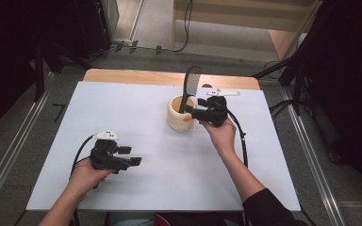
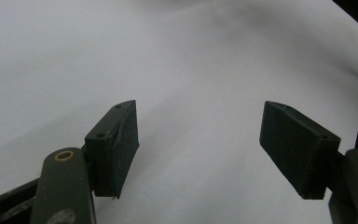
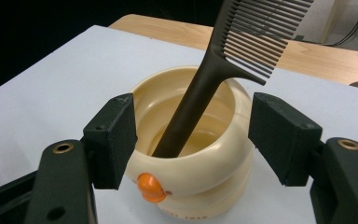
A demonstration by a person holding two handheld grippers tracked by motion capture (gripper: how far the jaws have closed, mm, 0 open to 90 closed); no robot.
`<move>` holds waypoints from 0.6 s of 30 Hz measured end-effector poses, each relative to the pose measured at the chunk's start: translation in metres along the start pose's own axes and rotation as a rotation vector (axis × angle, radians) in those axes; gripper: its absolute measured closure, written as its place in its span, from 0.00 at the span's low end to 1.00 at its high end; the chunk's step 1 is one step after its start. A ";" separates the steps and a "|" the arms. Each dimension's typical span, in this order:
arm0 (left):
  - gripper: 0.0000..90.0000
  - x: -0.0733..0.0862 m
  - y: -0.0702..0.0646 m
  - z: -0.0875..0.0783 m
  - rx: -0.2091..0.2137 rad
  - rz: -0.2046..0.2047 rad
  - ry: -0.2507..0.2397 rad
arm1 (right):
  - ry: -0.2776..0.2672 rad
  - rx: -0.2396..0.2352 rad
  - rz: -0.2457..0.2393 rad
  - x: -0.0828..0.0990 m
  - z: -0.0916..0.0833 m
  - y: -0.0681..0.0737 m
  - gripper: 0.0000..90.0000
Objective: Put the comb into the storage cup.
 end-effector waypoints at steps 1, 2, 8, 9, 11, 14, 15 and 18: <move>0.32 0.000 0.000 0.000 0.000 0.000 0.000 | -0.001 -0.003 -0.003 0.000 -0.001 0.001 0.34; 0.32 0.000 0.000 0.000 0.001 -0.001 -0.002 | 0.001 -0.005 -0.002 0.001 -0.002 0.001 0.34; 0.32 0.000 0.001 -0.001 -0.002 -0.005 -0.001 | 0.000 -0.019 -0.001 0.005 -0.007 0.003 0.34; 0.32 0.000 0.001 -0.001 -0.002 -0.005 -0.001 | 0.002 -0.023 -0.002 0.006 -0.008 0.003 0.34; 0.32 0.000 0.001 -0.001 -0.001 -0.006 -0.001 | 0.010 -0.037 0.001 0.008 -0.010 0.004 0.33; 0.32 0.000 0.001 -0.001 -0.001 -0.005 -0.002 | 0.017 -0.044 -0.002 0.011 -0.012 0.005 0.33; 0.32 0.000 0.001 -0.001 -0.002 -0.005 -0.002 | 0.019 -0.042 -0.005 0.012 -0.013 0.005 0.33; 0.32 0.000 0.001 -0.001 -0.003 -0.005 0.000 | 0.022 -0.051 -0.005 0.014 -0.016 0.007 0.33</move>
Point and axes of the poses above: each handheld gripper's, and its own axes: z roughly forward along the jaws, x roughly out of its underside, y roughly to its left, the point moved 10 cm from there along z, roughly forward along the jaws, and after that the axes turned 1 degree about -y, right-handed, at the moved point
